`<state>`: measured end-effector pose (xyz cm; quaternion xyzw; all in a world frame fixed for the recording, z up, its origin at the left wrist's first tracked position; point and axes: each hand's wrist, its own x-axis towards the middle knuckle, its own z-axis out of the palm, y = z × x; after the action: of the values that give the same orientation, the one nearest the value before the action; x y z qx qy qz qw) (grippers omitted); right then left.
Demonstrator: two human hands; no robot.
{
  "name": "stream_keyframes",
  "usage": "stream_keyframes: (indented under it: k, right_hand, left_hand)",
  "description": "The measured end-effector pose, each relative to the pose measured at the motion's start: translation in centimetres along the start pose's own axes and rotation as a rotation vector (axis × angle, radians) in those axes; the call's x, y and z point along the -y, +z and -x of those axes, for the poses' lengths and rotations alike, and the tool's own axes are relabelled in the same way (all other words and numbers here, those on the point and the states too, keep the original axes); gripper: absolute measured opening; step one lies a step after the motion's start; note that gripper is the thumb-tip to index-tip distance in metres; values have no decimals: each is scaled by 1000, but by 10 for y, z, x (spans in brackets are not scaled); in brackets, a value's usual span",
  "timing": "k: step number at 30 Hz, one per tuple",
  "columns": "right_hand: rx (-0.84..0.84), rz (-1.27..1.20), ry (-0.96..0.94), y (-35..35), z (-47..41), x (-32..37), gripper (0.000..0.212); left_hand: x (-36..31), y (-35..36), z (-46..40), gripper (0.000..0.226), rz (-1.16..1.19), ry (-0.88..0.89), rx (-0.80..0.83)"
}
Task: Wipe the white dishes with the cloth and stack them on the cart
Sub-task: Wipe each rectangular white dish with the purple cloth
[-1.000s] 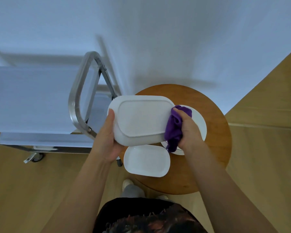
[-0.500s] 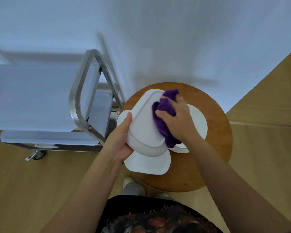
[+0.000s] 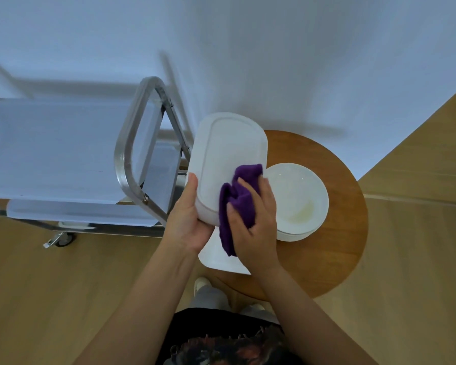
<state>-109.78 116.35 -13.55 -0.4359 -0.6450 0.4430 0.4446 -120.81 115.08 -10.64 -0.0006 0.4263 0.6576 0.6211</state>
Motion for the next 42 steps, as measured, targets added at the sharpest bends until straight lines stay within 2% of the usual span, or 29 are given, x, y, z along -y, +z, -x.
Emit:
stream_keyframes:
  k: [4,6,8,10,12,15,17,18,20,24,25,27,29,32,34,36,39,42]
  right_hand:
    - [8,-365,334,-16,-12,0,44]
    - [-16,-347,379,-31,-30,-4,34]
    - [-10,-216,374,-47,-51,-9,22]
    - [56,17,407,-59,-67,-14,10]
    - [74,75,580,-71,-70,-21,10]
    - [64,-370,1086,-90,-57,-27,47]
    - [78,-589,1225,-97,-47,-35,63]
    - [76,-621,1244,-98,-42,-39,64]
    - [38,-613,1273,-95,-32,-48,60]
    - [32,-556,1396,-91,-5,-69,35]
    - [67,-488,1432,-89,3,-74,30]
    - [100,-374,1502,-85,18,-84,23]
    - [94,-340,1554,-77,29,-93,14]
    - [46,-358,1588,-65,40,-110,9]
    - [5,-346,1570,-58,46,-124,10]
    - [-33,-299,1536,-51,48,-137,15]
    - [-79,-174,1455,-39,47,-158,20]
    - [-84,35,1344,-26,47,-175,16]
  left_hand:
    - [-3,-18,4,44,-60,38,86]
    - [-4,-27,9,45,-133,21,116]
    - [-3,-34,16,47,-277,-5,111]
    - [2,-36,23,49,-528,27,76]
    - [4,-33,29,40,-886,133,55]
    - [5,-32,33,21,-1325,182,169]
    - [9,-34,32,8,-1567,166,272]
    - [12,-36,30,13,-1685,178,326]
    - [20,-46,22,38,-1883,229,422]
    - [31,-87,8,49,-2210,321,551]
    - [33,-98,5,51,-2233,370,533]
    - [41,-116,-3,58,-2207,386,380]
    - [52,-130,-11,70,-2094,227,206]
    - [63,-144,-24,87,-1733,19,161]
    - [62,-148,-36,76,-1512,-23,146]
    - [63,-155,-48,63,-1354,-45,49]
    - [72,-164,-66,42,-1438,-49,-88]
    - [81,-172,-83,47,-1543,-57,-153]
